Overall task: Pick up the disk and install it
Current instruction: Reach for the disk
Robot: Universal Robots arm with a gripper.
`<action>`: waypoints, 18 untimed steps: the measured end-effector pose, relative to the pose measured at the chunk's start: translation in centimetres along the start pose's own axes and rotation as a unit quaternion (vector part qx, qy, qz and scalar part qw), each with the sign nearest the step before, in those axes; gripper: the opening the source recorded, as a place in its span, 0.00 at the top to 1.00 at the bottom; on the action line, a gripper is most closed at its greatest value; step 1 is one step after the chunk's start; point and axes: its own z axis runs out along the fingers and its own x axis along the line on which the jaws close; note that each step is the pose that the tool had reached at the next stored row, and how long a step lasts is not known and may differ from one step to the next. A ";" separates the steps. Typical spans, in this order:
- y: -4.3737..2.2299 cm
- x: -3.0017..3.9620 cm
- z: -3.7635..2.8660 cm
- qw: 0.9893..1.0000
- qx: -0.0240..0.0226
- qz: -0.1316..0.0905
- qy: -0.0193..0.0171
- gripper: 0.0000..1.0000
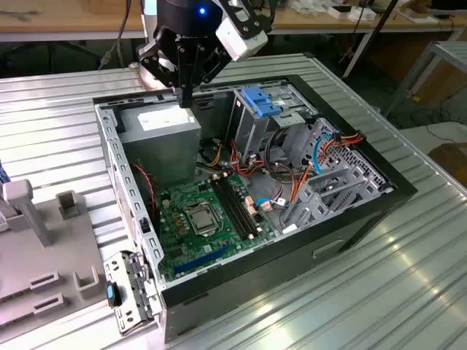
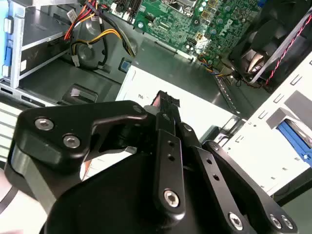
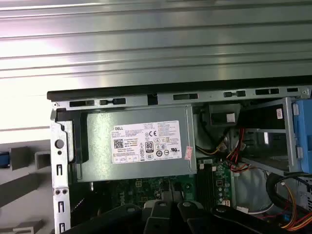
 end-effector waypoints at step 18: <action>-0.14 1.91 -0.06 1.000 0.000 0.000 0.000 0.89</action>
